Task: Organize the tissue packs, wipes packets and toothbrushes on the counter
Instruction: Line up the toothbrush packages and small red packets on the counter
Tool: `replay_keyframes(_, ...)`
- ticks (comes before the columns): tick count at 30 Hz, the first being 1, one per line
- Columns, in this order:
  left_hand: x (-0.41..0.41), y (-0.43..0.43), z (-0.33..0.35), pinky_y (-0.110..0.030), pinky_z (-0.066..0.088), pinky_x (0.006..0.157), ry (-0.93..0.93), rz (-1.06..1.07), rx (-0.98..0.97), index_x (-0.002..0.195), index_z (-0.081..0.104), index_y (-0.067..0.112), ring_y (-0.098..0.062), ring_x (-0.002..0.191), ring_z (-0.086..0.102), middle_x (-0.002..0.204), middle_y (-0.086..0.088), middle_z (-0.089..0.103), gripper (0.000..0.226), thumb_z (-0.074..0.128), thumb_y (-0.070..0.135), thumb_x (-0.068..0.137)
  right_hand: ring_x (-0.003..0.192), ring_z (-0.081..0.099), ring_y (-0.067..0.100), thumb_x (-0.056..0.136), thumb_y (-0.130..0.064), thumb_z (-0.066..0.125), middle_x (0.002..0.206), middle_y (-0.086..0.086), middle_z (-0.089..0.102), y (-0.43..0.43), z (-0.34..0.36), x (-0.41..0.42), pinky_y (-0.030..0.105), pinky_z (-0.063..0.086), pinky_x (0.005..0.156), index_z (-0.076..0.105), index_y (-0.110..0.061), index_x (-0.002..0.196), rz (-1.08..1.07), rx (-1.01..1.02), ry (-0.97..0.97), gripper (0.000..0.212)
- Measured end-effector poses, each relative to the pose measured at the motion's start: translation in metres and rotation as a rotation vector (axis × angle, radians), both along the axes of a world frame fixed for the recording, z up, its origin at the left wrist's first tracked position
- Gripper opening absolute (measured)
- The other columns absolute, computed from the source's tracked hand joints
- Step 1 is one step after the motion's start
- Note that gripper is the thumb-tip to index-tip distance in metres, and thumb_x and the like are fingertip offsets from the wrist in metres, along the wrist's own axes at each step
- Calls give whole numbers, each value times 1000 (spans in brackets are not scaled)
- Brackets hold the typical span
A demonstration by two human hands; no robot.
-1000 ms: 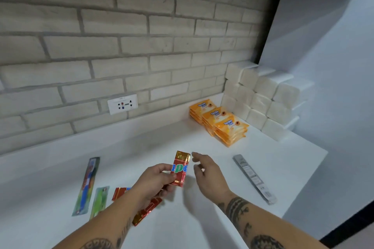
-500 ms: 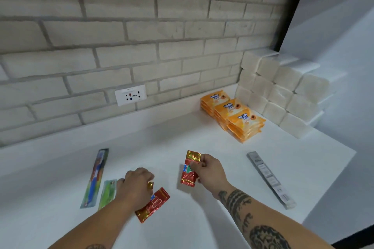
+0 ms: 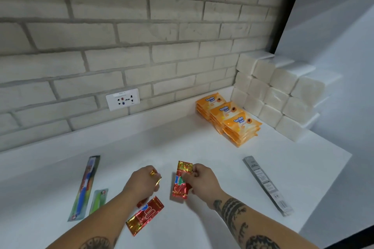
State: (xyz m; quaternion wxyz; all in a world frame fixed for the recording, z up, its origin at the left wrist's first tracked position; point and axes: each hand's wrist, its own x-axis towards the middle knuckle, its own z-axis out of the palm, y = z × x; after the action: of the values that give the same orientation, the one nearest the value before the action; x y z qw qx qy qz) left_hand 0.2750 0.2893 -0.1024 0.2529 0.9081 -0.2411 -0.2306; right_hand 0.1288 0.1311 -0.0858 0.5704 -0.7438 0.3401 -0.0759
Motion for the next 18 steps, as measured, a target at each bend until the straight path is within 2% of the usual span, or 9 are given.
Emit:
replay_keyframes(2, -1, -5, -2, -28, 54, 74, -38, -95, 113, 103, 63, 25, -13, 84, 67, 101, 3, 72, 15, 52, 35, 102, 72, 74, 11, 92, -23, 77, 93, 6, 77, -1, -2, 2, 23, 53, 57, 62, -10, 94, 51, 36, 63, 20)
replay_keyframes(4, -2, 1, -8, -24, 54, 78, -64, -145, 215, 107, 61, 28, -12, 96, 65, 112, 4, 67, 14, 52, 36, 102, 80, 76, 13, 87, -23, 82, 98, 5, 77, 1, -8, 4, 24, 57, 62, 59, -14, 92, 146, 48, 159, 25)
replay_keyframes(6, -1, 8, -13, -22, 54, 78, -93, -160, 213, 110, 59, 30, -12, 101, 63, 114, 5, 63, 12, 52, 35, 101, 91, 73, 13, 85, -27, 84, 101, -1, 75, 5, -16, 4, 26, 58, 73, 58, -21, 89, 234, -52, 231, 26)
replay_keyframes(8, 0, 12, -15, -25, 55, 83, -145, -169, 175, 114, 59, 31, -12, 103, 61, 116, 5, 58, 16, 55, 37, 100, 92, 69, 11, 86, -30, 82, 94, -7, 69, 9, -22, 3, 25, 57, 78, 59, -24, 89, 262, -127, 230, 25)
replay_keyframes(10, -3, 9, -14, -30, 55, 89, -195, -161, 132, 113, 60, 33, -12, 102, 60, 115, 6, 57, 16, 54, 38, 99, 89, 67, 7, 89, -35, 79, 93, -8, 68, 10, -20, -2, 17, 54, 71, 63, -23, 101, 212, -163, 221, 23)
replay_keyframes(12, -11, -2, -11, -34, 55, 91, -210, -185, 117, 109, 60, 35, -13, 101, 60, 113, 7, 59, 13, 52, 39, 99, 86, 65, 7, 93, -33, 73, 96, -9, 68, 0, -15, -10, 9, 46, 63, 64, -23, 102, 124, -229, 215, 17)
replay_keyframes(14, -22, -17, -8, -36, 53, 92, -206, -221, 125, 109, 63, 34, -14, 102, 60, 112, 8, 61, 16, 50, 38, 101, 92, 65, 14, 95, -28, 70, 98, -5, 69, -21, -9, -23, 17, 50, 74, 64, -23, 95, 56, -324, 208, 8)
replay_keyframes(16, -36, -35, -4, -38, 51, 93, -215, -250, 122, 108, 67, 34, -17, 105, 61, 111, 8, 63, 21, 48, 36, 100, 98, 65, 20, 94, -25, 69, 102, -1, 70, -48, -4, -43, 26, 52, 86, 66, -23, 97, -43, -372, 242, 5)
replay_keyframes(18, -50, -54, -2, -40, 50, 97, -163, -274, 72, 104, 69, 35, -20, 107, 61, 110, 8, 63, 23, 48, 33, 97, 111, 65, 24, 93, -28, 70, 117, 2, 70, -73, -2, -64, 34, 53, 96, 71, -24, 108, -146, -445, 304, 16)
